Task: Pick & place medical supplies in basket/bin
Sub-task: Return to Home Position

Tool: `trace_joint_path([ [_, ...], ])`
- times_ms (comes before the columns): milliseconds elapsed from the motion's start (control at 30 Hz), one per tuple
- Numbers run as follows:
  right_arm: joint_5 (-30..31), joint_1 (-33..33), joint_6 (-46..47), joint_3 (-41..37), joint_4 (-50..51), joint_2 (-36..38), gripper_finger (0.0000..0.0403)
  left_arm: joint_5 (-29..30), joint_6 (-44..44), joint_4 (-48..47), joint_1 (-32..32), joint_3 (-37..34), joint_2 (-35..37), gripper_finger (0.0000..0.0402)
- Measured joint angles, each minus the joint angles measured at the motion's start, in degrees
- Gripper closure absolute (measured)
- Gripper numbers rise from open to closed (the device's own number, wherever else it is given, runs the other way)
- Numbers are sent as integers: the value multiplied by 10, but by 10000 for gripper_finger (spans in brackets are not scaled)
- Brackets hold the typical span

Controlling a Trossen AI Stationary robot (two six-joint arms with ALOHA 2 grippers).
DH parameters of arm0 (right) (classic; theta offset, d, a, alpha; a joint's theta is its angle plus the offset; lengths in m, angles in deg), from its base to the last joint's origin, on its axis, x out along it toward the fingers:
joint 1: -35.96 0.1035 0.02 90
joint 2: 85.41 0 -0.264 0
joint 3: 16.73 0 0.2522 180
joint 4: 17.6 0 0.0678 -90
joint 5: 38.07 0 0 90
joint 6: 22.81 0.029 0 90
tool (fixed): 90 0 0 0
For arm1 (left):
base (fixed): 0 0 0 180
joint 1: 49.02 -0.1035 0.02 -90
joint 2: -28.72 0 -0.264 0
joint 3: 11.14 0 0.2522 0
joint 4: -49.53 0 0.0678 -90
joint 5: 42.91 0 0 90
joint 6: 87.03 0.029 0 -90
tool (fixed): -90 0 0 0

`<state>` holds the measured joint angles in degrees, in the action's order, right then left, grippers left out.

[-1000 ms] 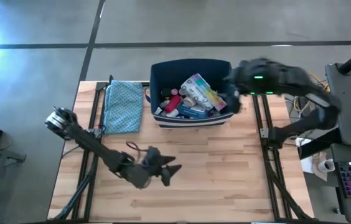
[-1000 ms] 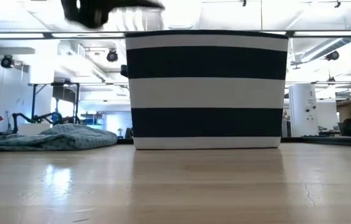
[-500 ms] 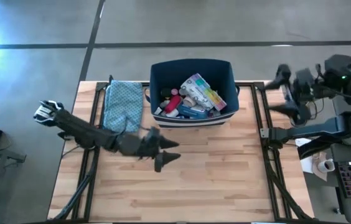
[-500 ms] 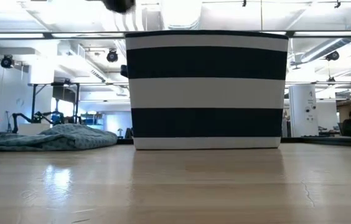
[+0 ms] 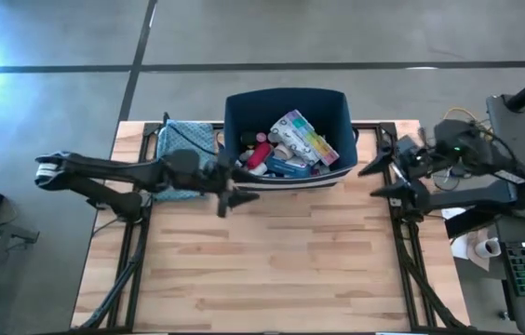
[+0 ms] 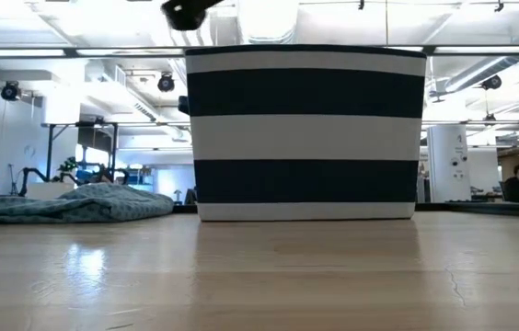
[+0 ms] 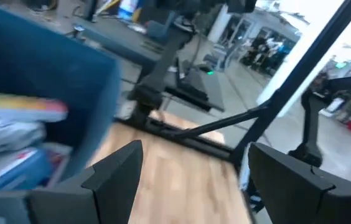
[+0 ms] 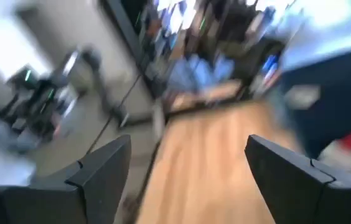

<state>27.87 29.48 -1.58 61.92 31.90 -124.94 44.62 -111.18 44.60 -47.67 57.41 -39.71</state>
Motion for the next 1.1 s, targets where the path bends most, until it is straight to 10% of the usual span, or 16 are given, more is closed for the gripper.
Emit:
trace_joint_path([
  [167, 141, 0, -11, -112, -96, 118, 94, -5, 7, -31, -46, -64, 103, 130],
  [533, 152, 0, -17, -267, -92, 387, 101, -6, -15, -9, -122, -291, 368, 130],
  [833, 206, 0, -26, -350, -184, 345, 93, 0, -30, -8, -124, -416, 562, 130],
  [1100, 120, 0, 40, -513, -374, 373, 99, 2, -55, -1, -124, -504, 684, 130],
])
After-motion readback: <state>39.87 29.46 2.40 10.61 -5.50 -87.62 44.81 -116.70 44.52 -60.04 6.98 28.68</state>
